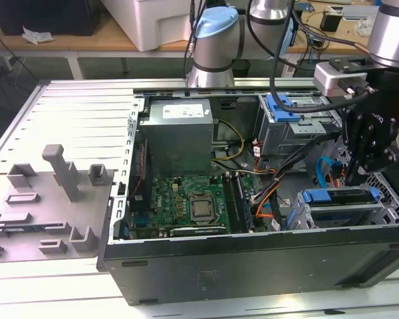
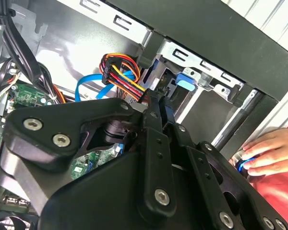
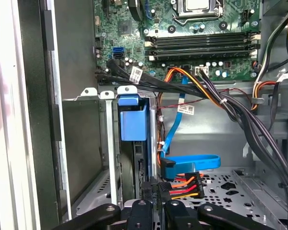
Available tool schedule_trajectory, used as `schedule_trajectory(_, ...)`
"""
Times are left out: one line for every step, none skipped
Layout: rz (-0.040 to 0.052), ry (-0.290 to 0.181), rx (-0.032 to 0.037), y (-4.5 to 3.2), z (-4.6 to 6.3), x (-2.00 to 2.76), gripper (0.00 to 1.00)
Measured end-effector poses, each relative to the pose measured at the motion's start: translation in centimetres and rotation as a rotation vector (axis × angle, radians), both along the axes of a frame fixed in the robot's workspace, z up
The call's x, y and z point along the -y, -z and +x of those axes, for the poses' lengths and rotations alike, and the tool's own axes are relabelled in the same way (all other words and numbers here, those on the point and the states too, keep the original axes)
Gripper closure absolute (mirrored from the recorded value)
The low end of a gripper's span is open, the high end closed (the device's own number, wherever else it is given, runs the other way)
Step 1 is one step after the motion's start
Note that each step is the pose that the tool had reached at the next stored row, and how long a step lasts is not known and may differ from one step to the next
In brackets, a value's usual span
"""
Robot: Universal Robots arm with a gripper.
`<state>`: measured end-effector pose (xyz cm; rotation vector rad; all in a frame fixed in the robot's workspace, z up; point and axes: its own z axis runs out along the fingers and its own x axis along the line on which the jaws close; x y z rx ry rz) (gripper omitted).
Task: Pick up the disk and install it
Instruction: 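Insert the first disk wire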
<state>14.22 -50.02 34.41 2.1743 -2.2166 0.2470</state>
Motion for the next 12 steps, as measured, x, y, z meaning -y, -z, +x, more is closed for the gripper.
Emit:
schedule_trajectory(0.0028,0.000,0.0001,0.00,-0.01,0.07,0.83)
schedule_trajectory(0.0066,0.000,0.0001,-0.01,-0.01,0.18,0.83)
schedule_trajectory(0.0078,0.000,0.0001,-0.01,-0.01,0.22,0.83)
schedule_trajectory(0.0078,0.000,0.0001,-0.01,-0.01,0.23,0.83)
schedule_trajectory(0.0077,0.000,0.0001,-0.01,-0.01,0.24,0.83)
schedule_trajectory(0.0079,0.000,0.0001,-0.01,-0.01,0.25,0.83)
schedule_trajectory(0.0082,0.000,0.0001,-0.02,-0.01,0.26,0.83)
schedule_trajectory(0.0094,0.000,0.0001,-0.02,-0.01,0.29,0.83)
schedule_trajectory(0.0111,0.000,0.0001,-0.01,-0.01,0.32,0.83)
schedule_trajectory(0.0121,0.000,0.0001,-0.02,-0.01,0.36,0.83)
schedule_trajectory(0.0128,0.000,0.0002,-0.03,-0.01,0.38,0.83)
schedule_trajectory(0.0136,0.000,0.0002,-0.04,-0.01,0.44,0.83)
